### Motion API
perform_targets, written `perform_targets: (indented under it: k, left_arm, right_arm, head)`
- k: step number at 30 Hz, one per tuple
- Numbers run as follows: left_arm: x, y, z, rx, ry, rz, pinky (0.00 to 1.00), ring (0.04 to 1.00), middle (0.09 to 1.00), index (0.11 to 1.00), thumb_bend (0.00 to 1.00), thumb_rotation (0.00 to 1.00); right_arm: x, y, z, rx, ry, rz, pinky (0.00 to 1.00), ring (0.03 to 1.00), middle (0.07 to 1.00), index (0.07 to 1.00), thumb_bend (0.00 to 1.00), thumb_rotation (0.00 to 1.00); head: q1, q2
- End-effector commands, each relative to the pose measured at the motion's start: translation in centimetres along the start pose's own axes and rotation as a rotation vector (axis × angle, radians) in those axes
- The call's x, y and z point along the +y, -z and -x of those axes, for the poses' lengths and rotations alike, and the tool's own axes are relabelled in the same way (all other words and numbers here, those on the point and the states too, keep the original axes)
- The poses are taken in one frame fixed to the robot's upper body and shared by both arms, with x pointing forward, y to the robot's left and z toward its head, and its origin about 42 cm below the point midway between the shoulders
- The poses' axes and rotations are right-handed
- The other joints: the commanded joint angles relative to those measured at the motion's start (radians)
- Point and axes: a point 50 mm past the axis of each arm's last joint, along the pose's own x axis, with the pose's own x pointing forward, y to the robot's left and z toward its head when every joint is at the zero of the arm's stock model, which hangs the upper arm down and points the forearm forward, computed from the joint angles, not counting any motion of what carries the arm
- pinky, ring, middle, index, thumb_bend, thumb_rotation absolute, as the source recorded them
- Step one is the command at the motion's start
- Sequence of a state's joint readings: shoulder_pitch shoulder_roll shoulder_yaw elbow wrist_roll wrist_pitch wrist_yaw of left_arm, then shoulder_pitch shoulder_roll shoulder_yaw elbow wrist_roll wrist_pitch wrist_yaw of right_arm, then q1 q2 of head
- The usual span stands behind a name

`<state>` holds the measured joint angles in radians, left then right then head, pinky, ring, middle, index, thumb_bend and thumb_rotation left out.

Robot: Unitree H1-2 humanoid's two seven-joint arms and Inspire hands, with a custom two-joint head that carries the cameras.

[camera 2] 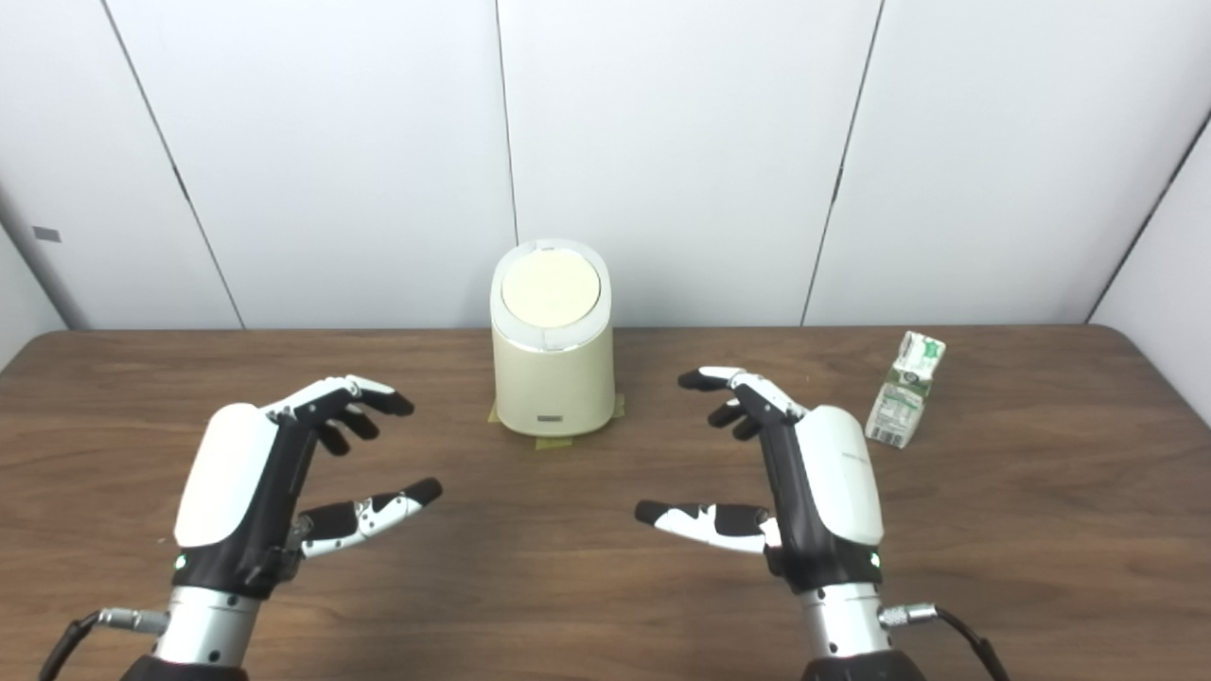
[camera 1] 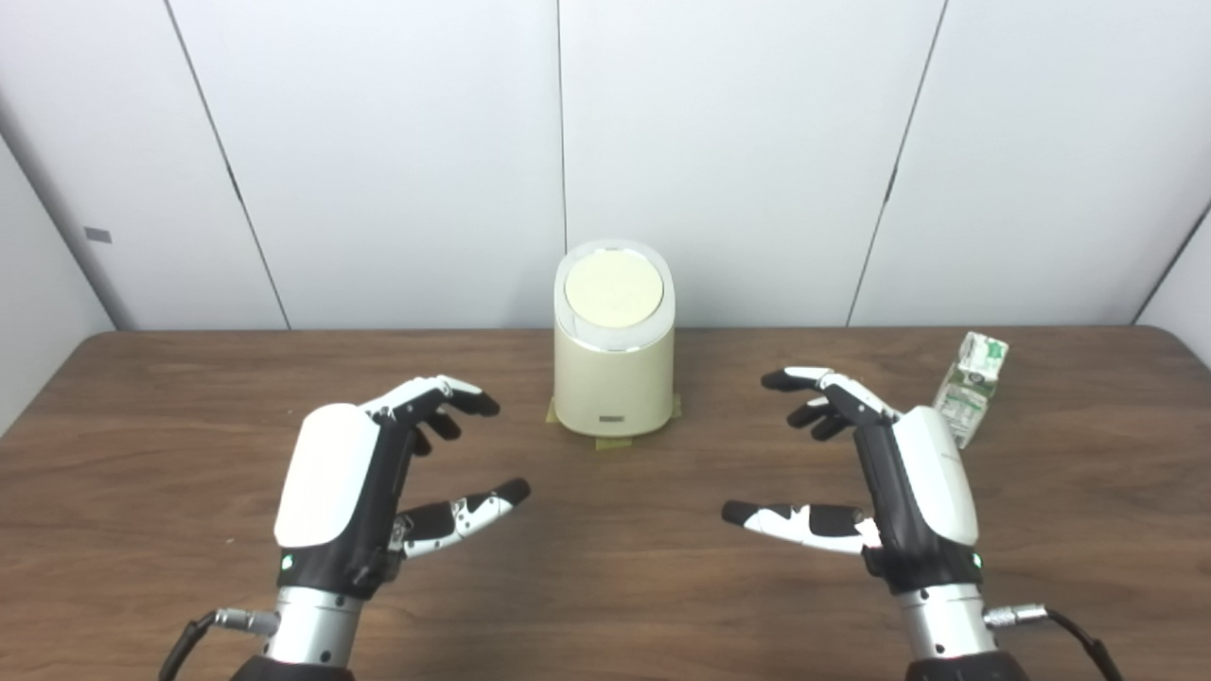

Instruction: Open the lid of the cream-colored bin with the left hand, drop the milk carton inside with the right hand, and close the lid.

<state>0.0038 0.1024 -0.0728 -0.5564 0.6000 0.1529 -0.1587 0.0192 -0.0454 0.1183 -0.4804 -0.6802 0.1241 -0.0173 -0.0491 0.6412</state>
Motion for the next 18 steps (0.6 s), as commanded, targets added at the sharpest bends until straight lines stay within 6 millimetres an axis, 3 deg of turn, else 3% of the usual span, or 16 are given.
perform_targets:
  k: [1, 2, 4, 7, 9, 11, 15, 18]
  left_arm:
    - [1.1, -1.9, -0.5, -0.026, 0.078, 0.325, 0.83, 0.961, 0.989, 0.992, 0.80, 0.64]
    - [1.1, -1.9, -0.6, -0.014, 0.077, 0.390, 0.84, 0.973, 0.994, 0.996, 0.81, 0.65]
    - [1.2, -1.8, -0.6, 0.000, 0.053, 0.468, 0.73, 0.877, 0.953, 1.000, 0.84, 0.50]
    - [1.3, -1.6, -0.7, -0.003, 0.033, 0.508, 0.57, 0.697, 0.807, 0.961, 0.79, 0.34]
    - [1.5, -1.5, -0.8, -0.009, 0.043, 0.484, 0.53, 0.645, 0.762, 0.909, 0.75, 0.26]
    - [1.7, -1.3, -0.8, -0.002, 0.068, 0.447, 0.61, 0.748, 0.856, 0.921, 0.73, 0.28]
    - [1.3, -0.7, -0.9, 0.043, 0.103, 0.432, 0.82, 0.918, 0.967, 0.986, 0.74, 0.45]
    - [0.9, 0.3, -0.9, 0.106, 0.112, 0.452, 0.95, 0.992, 0.997, 0.999, 0.77, 0.45]
  right_arm:
    - [-1.3, -1.1, -1.0, 0.002, -0.014, -0.189, 0.70, 0.883, 0.964, 0.972, 0.83, 0.67]
    - [-1.6, -1.2, -1.2, 0.000, -0.021, -0.222, 0.70, 0.877, 0.961, 0.969, 0.82, 0.69]
    - [-2.0, -1.6, -1.4, -0.013, -0.017, -0.270, 0.57, 0.755, 0.860, 0.853, 0.73, 0.54]
    - [-2.1, -2.0, -1.6, -0.020, 0.012, -0.314, 0.51, 0.636, 0.718, 0.733, 0.70, 0.35]
    - [-2.1, -2.0, -1.5, -0.015, 0.015, -0.281, 0.51, 0.642, 0.690, 0.716, 0.72, 0.28]
    - [-2.0, -2.0, -1.4, 0.005, -0.009, -0.251, 0.60, 0.754, 0.788, 0.804, 0.77, 0.34]
    - [-1.4, -1.7, -1.3, 0.080, -0.074, -0.308, 0.78, 0.937, 0.952, 0.937, 0.83, 0.48]
    - [-0.7, -0.9, -1.4, 0.156, -0.115, -0.382, 0.86, 0.992, 0.995, 0.993, 0.84, 0.60]
  head:
    - [-0.001, 0.000]
    - [-0.001, 0.000]
    - [0.000, 0.001]
    - [0.000, 0.001]
    - [0.000, 0.001]
    - [0.000, 0.001]
    - [0.001, -0.002]
    - [-0.001, -0.004]
